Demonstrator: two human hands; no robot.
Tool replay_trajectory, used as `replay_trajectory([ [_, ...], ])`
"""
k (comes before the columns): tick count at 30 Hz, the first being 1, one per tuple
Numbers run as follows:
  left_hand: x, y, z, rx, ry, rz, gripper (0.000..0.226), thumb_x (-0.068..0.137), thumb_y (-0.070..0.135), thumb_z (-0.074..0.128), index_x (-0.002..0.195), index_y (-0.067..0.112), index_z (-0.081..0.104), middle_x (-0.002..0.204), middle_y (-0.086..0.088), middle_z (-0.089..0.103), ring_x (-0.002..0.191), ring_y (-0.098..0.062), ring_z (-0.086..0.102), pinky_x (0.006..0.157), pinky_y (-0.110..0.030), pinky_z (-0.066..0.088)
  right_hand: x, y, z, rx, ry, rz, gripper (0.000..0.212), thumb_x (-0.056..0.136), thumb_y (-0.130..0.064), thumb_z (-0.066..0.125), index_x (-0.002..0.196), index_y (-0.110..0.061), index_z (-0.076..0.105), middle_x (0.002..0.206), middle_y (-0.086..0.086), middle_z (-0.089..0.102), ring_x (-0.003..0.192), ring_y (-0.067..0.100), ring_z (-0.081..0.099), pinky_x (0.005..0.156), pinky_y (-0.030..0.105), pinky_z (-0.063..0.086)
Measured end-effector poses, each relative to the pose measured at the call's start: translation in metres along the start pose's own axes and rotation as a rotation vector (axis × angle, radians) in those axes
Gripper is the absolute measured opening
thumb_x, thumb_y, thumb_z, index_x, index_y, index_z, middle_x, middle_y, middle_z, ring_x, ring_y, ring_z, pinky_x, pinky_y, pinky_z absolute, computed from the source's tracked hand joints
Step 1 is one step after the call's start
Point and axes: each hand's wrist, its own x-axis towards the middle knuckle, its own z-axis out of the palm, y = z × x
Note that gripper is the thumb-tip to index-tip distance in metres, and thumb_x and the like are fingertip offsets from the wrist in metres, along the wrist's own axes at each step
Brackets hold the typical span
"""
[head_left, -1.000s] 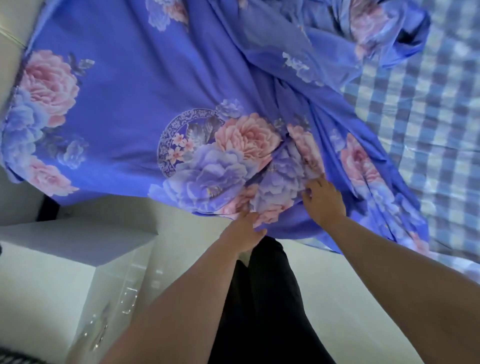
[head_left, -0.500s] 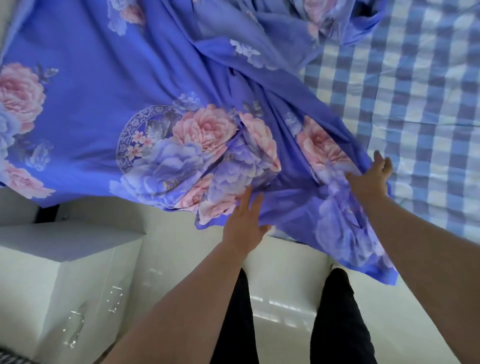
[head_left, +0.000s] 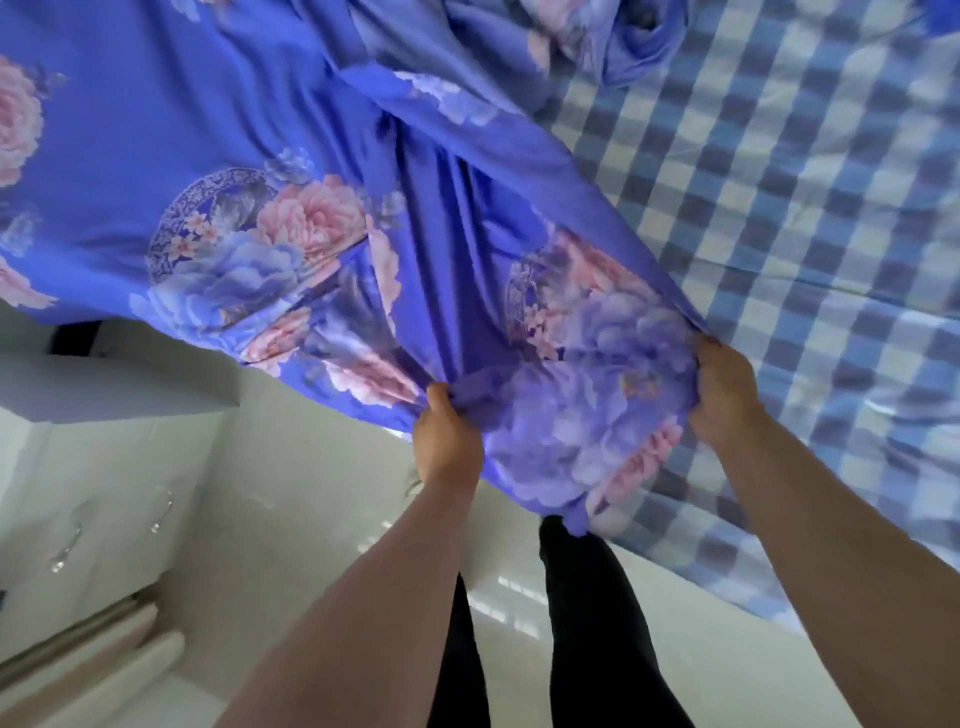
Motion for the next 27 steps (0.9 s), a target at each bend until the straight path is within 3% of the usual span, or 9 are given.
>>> replay_trajectory([
  [3, -0.037, 0.013, 0.014, 0.036, -0.086, -0.009, 0.028, 0.094, 0.019, 0.036, 0.120, 0.011, 0.041, 0.104, -0.021, 0.064, 0.094, -0.044, 0.058, 0.074, -0.044, 0.045, -0.013, -0.016, -0.017, -0.227, -0.271, 0.023, 0.036, 0.086, -0.052, 0.060, 0.093, -0.017, 0.070, 0.094, -0.001, 0.073, 0.087, 0.015, 0.068, 0.088, 0.036, 0.054],
  [5, -0.055, 0.014, 0.025, 0.120, -0.178, 0.024, 0.026, 0.095, 0.029, 0.041, 0.116, 0.013, 0.042, 0.103, -0.020, 0.064, 0.095, -0.042, 0.058, 0.074, -0.042, 0.046, -0.025, -0.017, -0.023, -0.486, -0.543, 0.053, 0.020, 0.092, -0.033, 0.057, 0.083, -0.017, 0.065, 0.070, -0.008, 0.071, 0.065, 0.005, 0.066, 0.064, 0.022, 0.054],
  [11, -0.089, 0.020, 0.046, -0.314, -0.526, -0.055, 0.016, 0.081, 0.035, 0.072, 0.091, 0.031, 0.061, 0.090, 0.011, 0.070, 0.089, -0.009, 0.064, 0.088, -0.034, 0.050, -0.004, -0.019, -0.085, -0.038, -0.055, -0.123, 0.029, 0.099, -0.006, 0.037, 0.086, -0.015, 0.061, 0.064, -0.011, 0.069, 0.060, 0.000, 0.064, 0.061, 0.016, 0.050],
  [13, -0.100, 0.035, 0.050, -0.390, -0.686, -0.029, 0.021, 0.078, 0.029, 0.076, 0.094, 0.022, 0.065, 0.082, 0.008, 0.066, 0.076, -0.004, 0.061, 0.080, -0.028, 0.050, -0.010, -0.012, -0.106, -0.065, 0.076, -0.038, 0.023, 0.099, -0.032, 0.043, 0.085, -0.019, 0.056, 0.058, -0.014, 0.067, 0.063, 0.005, 0.064, 0.061, 0.020, 0.051],
  [15, -0.110, 0.051, 0.050, -0.412, -0.802, -0.004, 0.032, 0.078, 0.030, 0.077, 0.103, 0.017, 0.061, 0.071, 0.006, 0.059, 0.054, 0.004, 0.053, 0.058, -0.017, 0.045, -0.020, -0.002, -0.116, -0.291, 0.021, 0.049, 0.057, 0.069, -0.075, 0.060, 0.074, -0.018, 0.059, 0.056, -0.010, 0.065, 0.063, 0.012, 0.060, 0.061, 0.023, 0.051],
  [17, -0.119, 0.067, 0.047, -0.402, -0.903, 0.003, 0.033, 0.083, 0.024, 0.073, 0.109, 0.016, 0.055, 0.062, 0.006, 0.049, 0.038, 0.005, 0.043, 0.041, -0.013, 0.035, -0.035, 0.008, -0.115, -0.613, -0.107, 0.095, 0.061, 0.057, -0.072, 0.072, 0.073, -0.014, 0.064, 0.069, 0.001, 0.068, 0.068, 0.018, 0.062, 0.069, 0.029, 0.050],
  [20, -0.131, 0.082, 0.046, -0.378, -0.970, 0.078, 0.044, 0.085, 0.017, 0.071, 0.123, 0.011, 0.049, 0.073, 0.006, 0.051, 0.052, 0.000, 0.044, 0.046, -0.013, 0.036, -0.054, 0.018, -0.110, -0.821, -0.096, 0.000, 0.021, 0.083, -0.022, 0.072, 0.071, -0.009, 0.061, 0.065, 0.008, 0.061, 0.058, 0.021, 0.053, 0.059, 0.030, 0.041],
  [22, -0.141, 0.094, 0.042, -0.379, -0.989, 0.115, 0.047, 0.085, 0.011, 0.070, 0.126, 0.013, 0.048, 0.094, 0.000, 0.056, 0.071, -0.010, 0.052, 0.059, -0.014, 0.042, -0.059, 0.016, -0.114, -0.528, -0.086, -0.081, 0.007, 0.086, -0.008, 0.065, 0.079, -0.007, 0.066, 0.060, -0.004, 0.066, 0.053, 0.011, 0.059, 0.063, 0.028, 0.044],
  [27, -0.164, 0.116, 0.054, -0.371, -1.174, 0.083, 0.027, 0.084, 0.011, 0.070, 0.097, 0.028, 0.053, 0.098, -0.006, 0.053, 0.081, -0.017, 0.048, 0.069, -0.020, 0.041, -0.053, -0.004, -0.136, -0.051, 0.013, 0.033, 0.037, 0.080, -0.047, 0.070, 0.092, -0.013, 0.062, 0.083, 0.002, 0.068, 0.075, 0.011, 0.069, 0.063, 0.026, 0.055],
])
